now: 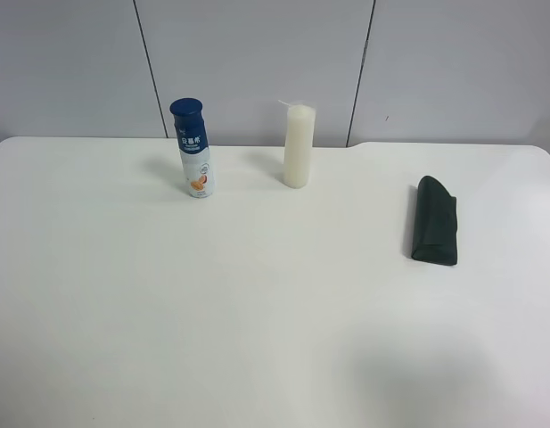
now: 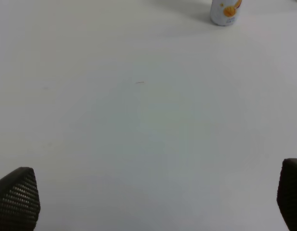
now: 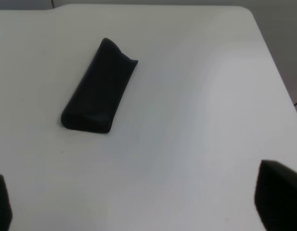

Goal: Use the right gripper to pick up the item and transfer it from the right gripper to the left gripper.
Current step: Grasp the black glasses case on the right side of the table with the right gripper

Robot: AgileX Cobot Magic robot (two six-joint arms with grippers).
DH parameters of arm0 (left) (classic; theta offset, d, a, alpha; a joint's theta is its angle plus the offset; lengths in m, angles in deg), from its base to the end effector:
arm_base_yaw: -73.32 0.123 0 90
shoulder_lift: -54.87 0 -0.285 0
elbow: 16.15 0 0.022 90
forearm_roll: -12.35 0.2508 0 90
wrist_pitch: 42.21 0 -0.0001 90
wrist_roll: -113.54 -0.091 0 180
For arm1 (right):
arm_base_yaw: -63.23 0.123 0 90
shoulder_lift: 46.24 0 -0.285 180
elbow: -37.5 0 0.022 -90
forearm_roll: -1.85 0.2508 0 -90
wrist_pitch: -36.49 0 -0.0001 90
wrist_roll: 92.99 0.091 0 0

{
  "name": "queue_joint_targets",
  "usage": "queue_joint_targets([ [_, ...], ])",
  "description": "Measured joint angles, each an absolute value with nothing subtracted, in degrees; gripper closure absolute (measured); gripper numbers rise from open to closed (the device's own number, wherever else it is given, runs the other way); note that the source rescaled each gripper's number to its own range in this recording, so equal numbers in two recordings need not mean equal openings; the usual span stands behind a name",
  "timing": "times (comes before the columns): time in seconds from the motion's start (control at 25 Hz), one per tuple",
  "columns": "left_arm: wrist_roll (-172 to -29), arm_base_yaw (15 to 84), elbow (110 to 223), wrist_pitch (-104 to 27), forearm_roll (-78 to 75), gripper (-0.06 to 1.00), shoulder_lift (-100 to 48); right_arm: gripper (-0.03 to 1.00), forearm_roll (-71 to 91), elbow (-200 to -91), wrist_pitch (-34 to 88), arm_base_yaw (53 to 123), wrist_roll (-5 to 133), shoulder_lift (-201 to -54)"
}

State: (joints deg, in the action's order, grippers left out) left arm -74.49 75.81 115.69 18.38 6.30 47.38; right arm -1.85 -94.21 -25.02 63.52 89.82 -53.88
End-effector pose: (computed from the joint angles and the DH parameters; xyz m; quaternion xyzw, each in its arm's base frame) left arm -0.0062 -0.0086 0.2799 0.0433 0.8469 -0.0042 0.5300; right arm -0.0064 -0.0052 0.2777 0.0204 0.8540 -0.0182 0.5196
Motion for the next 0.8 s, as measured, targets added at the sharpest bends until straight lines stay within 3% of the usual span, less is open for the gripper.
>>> queue_joint_targets([
  [0.48, -74.49, 75.81, 115.69, 18.38, 6.3, -0.06, 47.38, -0.03, -1.8, -94.91, -25.83, 63.52, 89.89, -54.75],
  [0.8, -74.49, 75.81, 115.69, 18.38, 6.3, -0.06, 47.38, -0.03, -1.75, -107.01, -27.4, 63.52, 91.16, -77.54],
])
